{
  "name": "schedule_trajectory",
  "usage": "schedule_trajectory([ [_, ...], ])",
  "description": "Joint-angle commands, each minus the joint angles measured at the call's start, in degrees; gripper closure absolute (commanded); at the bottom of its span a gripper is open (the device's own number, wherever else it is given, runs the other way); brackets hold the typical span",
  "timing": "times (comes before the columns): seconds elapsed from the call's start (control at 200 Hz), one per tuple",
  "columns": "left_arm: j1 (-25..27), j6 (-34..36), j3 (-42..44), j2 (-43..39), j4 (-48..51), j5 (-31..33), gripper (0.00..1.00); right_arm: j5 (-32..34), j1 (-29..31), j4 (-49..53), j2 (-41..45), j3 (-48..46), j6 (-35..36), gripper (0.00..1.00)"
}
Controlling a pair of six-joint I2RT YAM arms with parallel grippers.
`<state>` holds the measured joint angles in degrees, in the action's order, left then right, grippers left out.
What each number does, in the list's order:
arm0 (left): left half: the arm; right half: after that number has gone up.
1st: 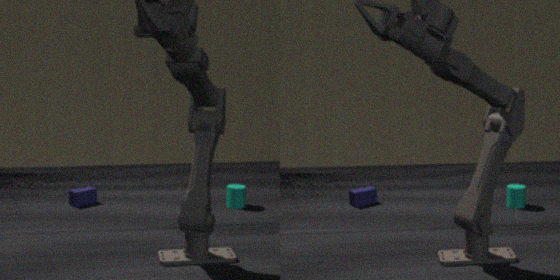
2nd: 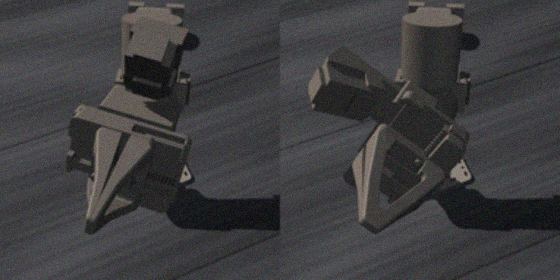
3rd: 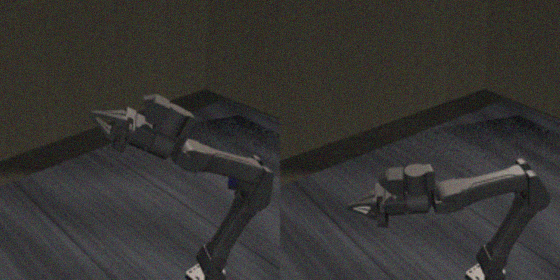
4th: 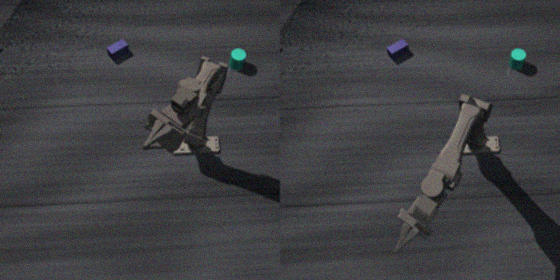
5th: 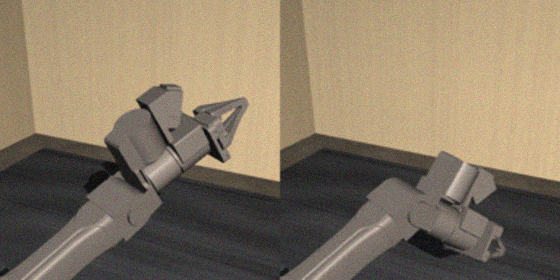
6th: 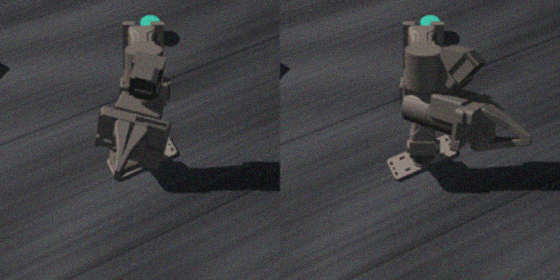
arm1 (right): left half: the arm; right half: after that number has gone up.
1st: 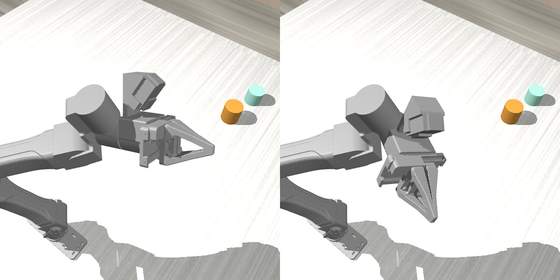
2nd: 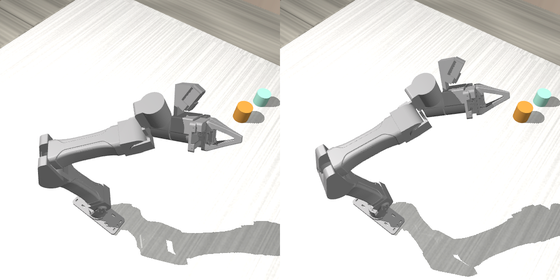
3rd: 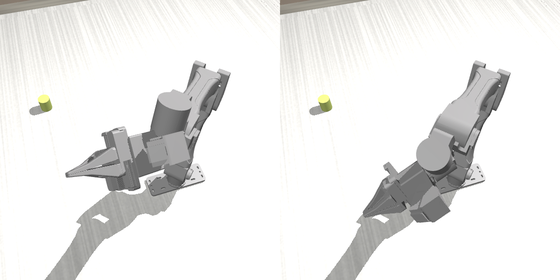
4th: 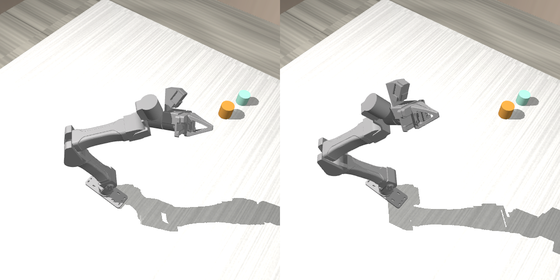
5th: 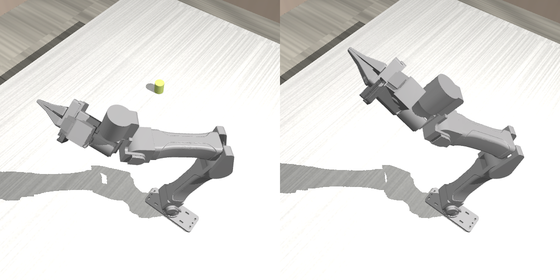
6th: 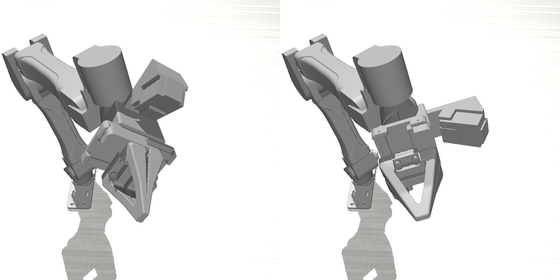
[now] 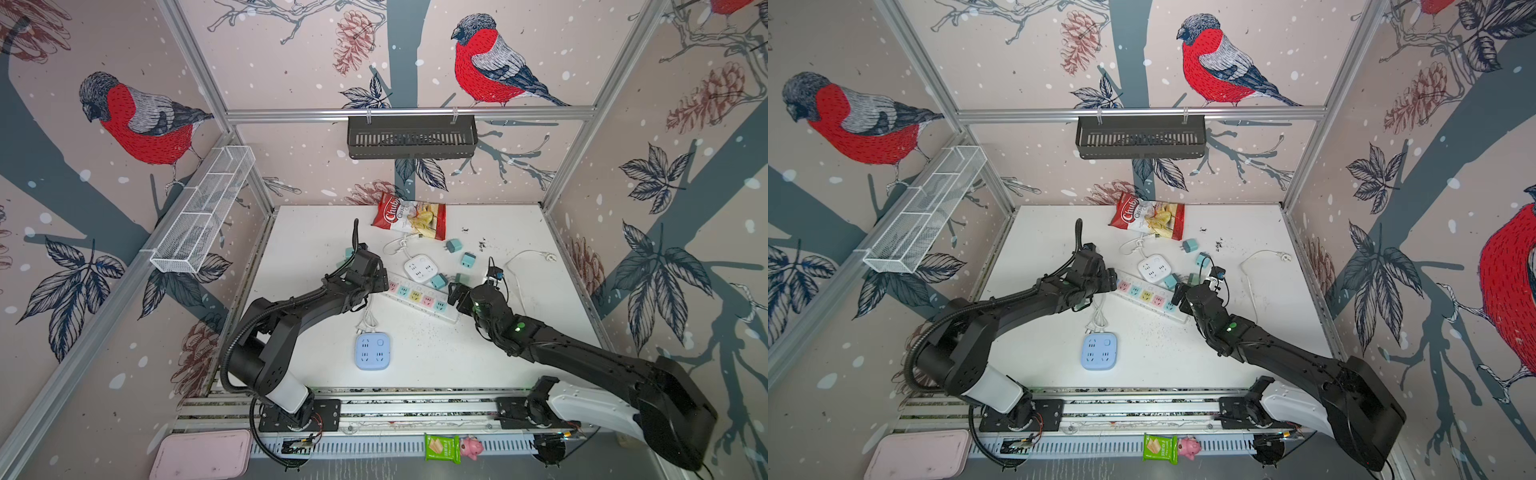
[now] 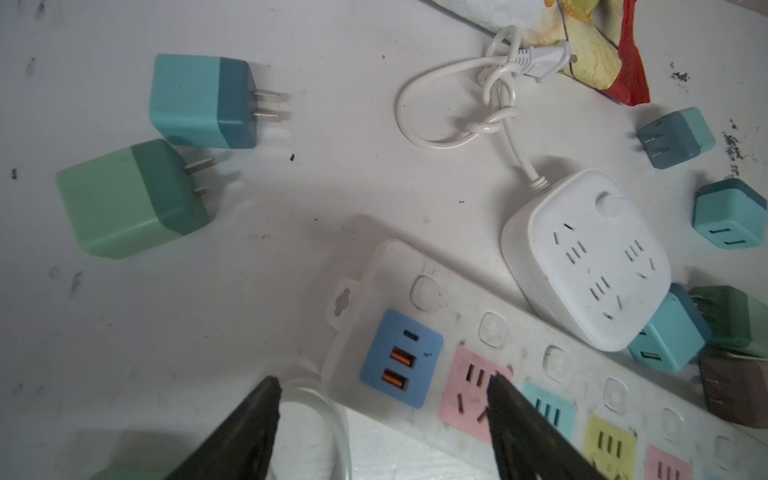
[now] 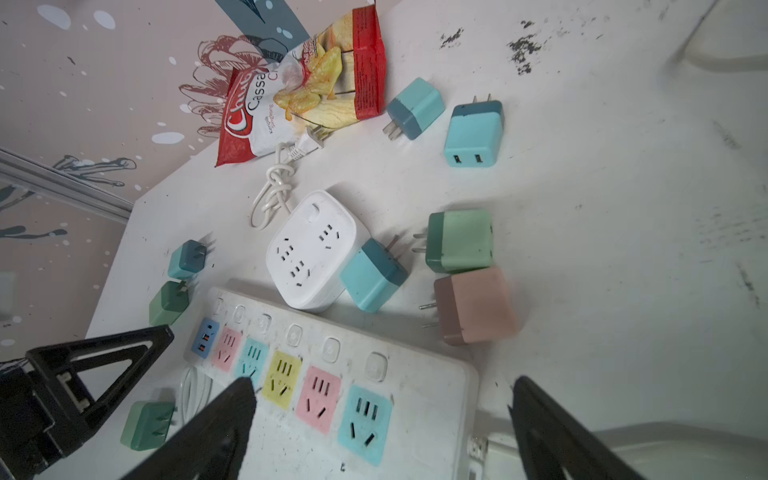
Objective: Insert the plug
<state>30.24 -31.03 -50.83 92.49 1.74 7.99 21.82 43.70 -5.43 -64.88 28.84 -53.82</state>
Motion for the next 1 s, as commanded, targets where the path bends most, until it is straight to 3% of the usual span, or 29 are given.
schedule_trajectory([
  [0.0,0.22,0.69,-3.16,3.88,4.13,-0.71,0.22,-0.14,0.74,0.60,-2.11,1.45,-0.78,0.04],
  [0.335,0.58,0.88,-6.03,9.15,5.90,-3.19,0.21,1.68,3.37,-0.05,-9.09,3.52,-2.20,0.05],
  [0.66,1.31,2.89,-8.41,11.29,5.38,-6.72,0.20,2.90,4.26,-0.03,-8.82,2.61,-2.89,0.05],
  [0.996,11.73,-0.87,-9.43,11.09,8.54,-1.40,0.20,7.08,4.29,2.00,-0.26,-2.52,-4.38,0.04],
])
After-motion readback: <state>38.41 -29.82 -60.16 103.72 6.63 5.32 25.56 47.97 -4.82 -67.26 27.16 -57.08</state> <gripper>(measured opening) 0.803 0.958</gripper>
